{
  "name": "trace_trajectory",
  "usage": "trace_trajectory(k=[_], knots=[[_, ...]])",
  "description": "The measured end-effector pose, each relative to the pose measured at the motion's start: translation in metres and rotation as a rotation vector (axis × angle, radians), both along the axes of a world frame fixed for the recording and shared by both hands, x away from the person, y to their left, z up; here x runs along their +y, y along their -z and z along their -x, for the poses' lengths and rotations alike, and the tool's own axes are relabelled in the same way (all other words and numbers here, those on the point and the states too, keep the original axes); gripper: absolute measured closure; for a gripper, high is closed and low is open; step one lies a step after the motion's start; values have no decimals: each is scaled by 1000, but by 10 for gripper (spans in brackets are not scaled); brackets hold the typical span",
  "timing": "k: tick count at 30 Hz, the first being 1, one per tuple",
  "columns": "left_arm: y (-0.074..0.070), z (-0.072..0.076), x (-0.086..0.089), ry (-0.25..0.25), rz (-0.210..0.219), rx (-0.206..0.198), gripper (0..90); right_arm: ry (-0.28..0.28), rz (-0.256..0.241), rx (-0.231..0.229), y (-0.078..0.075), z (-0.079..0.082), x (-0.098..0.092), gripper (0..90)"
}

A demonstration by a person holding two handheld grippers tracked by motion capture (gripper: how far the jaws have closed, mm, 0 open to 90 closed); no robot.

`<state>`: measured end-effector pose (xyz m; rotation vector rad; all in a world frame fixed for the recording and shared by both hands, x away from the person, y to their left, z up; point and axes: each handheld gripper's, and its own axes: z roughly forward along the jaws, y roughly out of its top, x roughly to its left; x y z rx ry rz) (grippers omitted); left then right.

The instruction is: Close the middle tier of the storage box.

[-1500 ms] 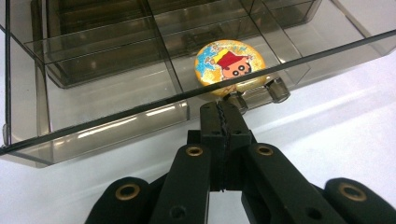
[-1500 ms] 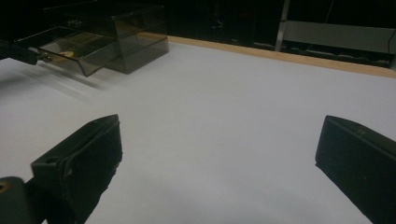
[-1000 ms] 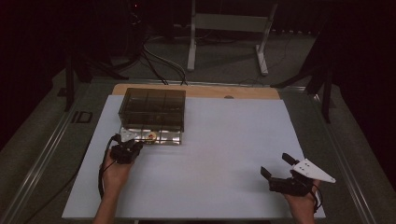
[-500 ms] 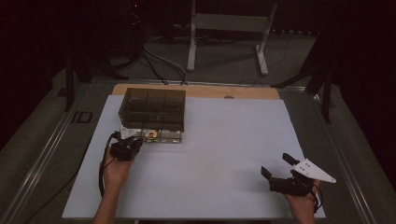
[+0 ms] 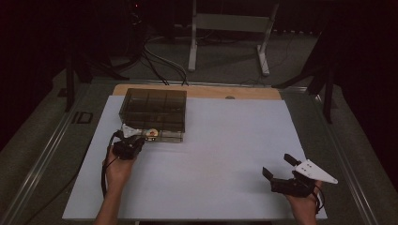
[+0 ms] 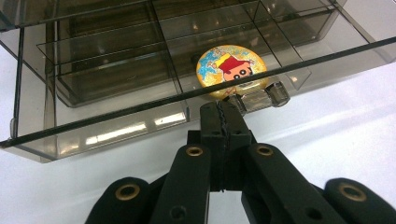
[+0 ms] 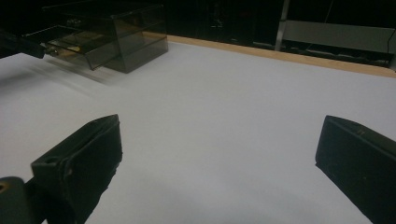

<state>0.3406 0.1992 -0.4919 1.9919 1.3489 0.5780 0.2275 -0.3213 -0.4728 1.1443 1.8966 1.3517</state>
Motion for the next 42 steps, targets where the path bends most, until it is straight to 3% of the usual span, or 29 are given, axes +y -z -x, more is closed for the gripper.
trace_trajectory(k=[42], knots=[[-5, -15, -5, -12, -10, -7, 900, 4, -2, -2, 0, 0, 0, 4]])
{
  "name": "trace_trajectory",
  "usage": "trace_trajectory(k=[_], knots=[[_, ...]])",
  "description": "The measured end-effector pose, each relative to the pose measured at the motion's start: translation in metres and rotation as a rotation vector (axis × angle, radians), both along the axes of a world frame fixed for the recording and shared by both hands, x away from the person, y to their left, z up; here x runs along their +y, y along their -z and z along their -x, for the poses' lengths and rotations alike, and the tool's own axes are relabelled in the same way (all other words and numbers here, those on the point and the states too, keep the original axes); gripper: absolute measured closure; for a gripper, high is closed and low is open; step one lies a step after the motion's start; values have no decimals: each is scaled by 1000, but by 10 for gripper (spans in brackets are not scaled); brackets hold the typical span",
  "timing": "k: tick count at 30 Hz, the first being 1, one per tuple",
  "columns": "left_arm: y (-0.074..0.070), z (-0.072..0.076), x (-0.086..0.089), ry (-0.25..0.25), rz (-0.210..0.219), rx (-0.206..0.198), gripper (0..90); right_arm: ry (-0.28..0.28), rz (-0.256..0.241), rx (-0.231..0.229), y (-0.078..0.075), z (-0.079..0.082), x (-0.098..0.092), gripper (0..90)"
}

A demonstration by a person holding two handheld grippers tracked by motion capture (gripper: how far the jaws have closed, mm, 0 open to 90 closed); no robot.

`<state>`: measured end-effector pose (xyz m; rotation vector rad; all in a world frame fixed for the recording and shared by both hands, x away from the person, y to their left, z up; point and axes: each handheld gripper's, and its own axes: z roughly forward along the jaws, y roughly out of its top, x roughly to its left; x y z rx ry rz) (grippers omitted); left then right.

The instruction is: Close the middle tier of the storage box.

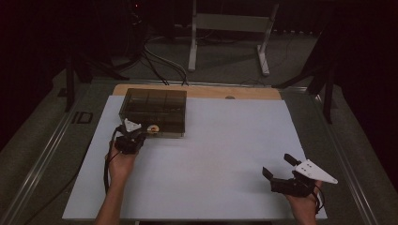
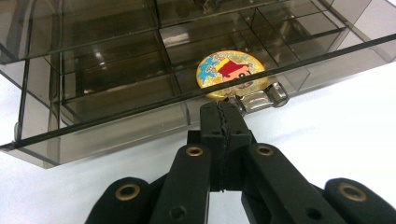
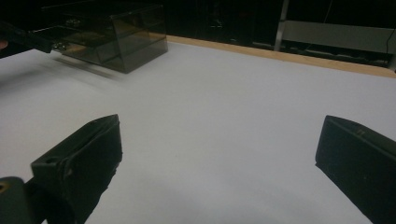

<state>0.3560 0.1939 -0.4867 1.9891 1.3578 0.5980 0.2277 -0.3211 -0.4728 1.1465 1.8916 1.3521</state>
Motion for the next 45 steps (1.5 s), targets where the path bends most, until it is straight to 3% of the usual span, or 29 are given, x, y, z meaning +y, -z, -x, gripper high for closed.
trace_trajectory(k=[45], knots=[[-5, -17, -6, -15, -5, -10, 900, 3, 2, -1, 0, 0, -1, 4]])
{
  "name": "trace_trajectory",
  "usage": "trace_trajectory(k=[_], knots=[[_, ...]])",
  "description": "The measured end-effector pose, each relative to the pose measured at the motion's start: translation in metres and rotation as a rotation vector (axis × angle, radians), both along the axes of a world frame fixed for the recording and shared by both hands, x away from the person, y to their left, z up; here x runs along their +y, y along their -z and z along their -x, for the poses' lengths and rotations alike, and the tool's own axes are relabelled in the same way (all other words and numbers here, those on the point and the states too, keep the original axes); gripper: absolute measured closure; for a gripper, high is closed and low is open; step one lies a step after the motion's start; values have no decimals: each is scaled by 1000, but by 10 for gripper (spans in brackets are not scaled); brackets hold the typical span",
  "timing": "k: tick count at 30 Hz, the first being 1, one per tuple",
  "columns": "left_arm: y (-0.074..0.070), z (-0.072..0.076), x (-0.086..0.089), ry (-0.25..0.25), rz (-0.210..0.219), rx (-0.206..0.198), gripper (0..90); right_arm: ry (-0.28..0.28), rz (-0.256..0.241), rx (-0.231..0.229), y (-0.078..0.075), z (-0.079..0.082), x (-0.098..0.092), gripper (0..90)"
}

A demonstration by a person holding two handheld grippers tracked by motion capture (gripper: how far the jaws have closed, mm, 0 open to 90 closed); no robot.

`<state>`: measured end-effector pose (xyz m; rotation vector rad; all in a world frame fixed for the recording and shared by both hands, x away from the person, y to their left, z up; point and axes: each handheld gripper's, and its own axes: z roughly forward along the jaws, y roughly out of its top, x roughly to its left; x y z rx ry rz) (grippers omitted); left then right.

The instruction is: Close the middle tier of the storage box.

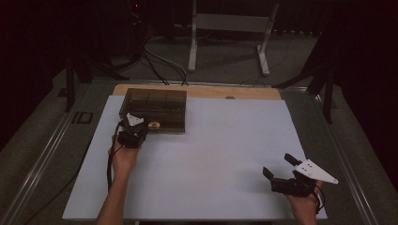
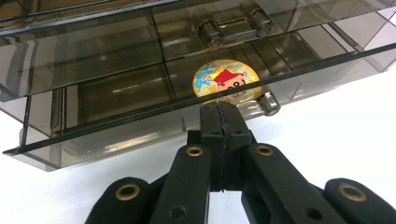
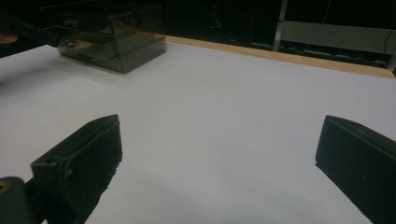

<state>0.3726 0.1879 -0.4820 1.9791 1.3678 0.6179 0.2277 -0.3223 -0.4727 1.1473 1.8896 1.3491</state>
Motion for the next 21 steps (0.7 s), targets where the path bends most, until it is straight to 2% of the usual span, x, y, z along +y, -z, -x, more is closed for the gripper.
trace_trajectory(k=[21], knots=[[0, -5, -1, -11, 4, 3, 900, 4, -1, 0, 0, 1, -1, 4]])
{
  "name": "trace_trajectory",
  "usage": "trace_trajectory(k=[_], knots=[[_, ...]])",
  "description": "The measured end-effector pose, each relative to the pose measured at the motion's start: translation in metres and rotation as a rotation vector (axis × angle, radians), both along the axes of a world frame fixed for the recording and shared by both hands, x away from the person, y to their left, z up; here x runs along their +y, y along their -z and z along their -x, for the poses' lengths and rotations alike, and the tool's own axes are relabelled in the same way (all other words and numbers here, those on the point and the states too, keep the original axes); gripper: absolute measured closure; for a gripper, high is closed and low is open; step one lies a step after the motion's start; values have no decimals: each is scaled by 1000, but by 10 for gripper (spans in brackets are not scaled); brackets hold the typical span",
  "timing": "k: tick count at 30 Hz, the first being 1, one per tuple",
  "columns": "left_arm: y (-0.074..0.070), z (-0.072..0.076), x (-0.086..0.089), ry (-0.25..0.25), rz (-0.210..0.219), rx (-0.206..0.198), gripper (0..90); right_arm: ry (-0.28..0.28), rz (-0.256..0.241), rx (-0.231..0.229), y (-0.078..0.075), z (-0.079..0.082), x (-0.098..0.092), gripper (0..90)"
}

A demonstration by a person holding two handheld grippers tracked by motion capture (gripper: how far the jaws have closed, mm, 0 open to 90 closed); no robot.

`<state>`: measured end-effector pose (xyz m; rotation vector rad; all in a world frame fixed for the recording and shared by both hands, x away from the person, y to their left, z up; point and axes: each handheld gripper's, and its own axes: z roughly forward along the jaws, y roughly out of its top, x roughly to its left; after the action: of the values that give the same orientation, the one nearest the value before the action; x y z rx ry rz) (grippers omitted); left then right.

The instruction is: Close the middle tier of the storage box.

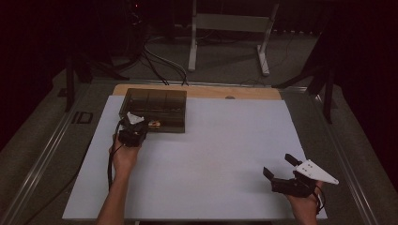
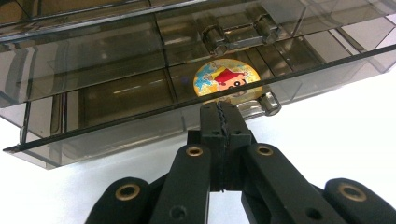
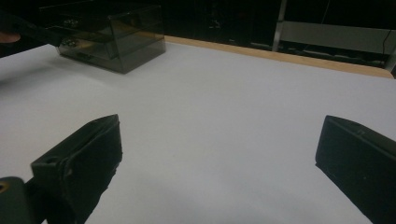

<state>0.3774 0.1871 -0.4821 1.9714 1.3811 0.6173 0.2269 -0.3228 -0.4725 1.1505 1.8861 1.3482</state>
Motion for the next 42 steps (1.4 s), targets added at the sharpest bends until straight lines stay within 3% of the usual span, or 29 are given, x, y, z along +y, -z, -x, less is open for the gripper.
trace_trajectory(k=[25, 42], knots=[[-3, -9, -4, -15, 0, -6, 900, 0, 1, 1, 0, 0, 0, 4], [2, -16, -2, -32, -10, 17, 900, -5, 4, 2, 1, -1, 1, 4]])
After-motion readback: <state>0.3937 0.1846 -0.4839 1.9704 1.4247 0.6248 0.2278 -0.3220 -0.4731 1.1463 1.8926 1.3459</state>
